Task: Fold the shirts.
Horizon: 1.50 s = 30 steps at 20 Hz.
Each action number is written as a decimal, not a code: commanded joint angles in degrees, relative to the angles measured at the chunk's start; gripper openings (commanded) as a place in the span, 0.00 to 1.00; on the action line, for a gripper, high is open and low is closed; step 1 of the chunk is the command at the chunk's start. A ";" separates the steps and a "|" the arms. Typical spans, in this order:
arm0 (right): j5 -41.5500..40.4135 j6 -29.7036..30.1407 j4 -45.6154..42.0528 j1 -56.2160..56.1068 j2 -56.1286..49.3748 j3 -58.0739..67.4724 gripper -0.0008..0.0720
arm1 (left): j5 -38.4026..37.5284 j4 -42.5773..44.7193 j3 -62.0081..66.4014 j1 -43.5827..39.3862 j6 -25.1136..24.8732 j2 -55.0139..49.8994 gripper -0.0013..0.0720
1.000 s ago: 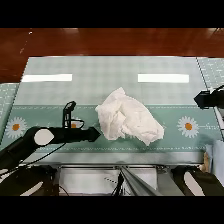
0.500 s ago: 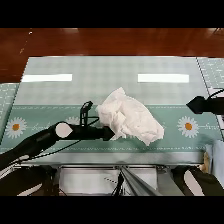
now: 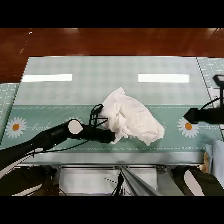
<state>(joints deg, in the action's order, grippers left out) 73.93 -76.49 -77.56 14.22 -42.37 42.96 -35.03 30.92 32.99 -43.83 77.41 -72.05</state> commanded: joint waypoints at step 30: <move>-11.08 5.75 19.91 0.00 1.53 20.57 0.05 | -14.99 36.44 15.04 24.17 13.51 45.55 0.05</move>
<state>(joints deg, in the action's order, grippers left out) 61.93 -68.62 -50.13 14.22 -41.28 48.25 -46.61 53.04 41.28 -28.67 84.47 -39.35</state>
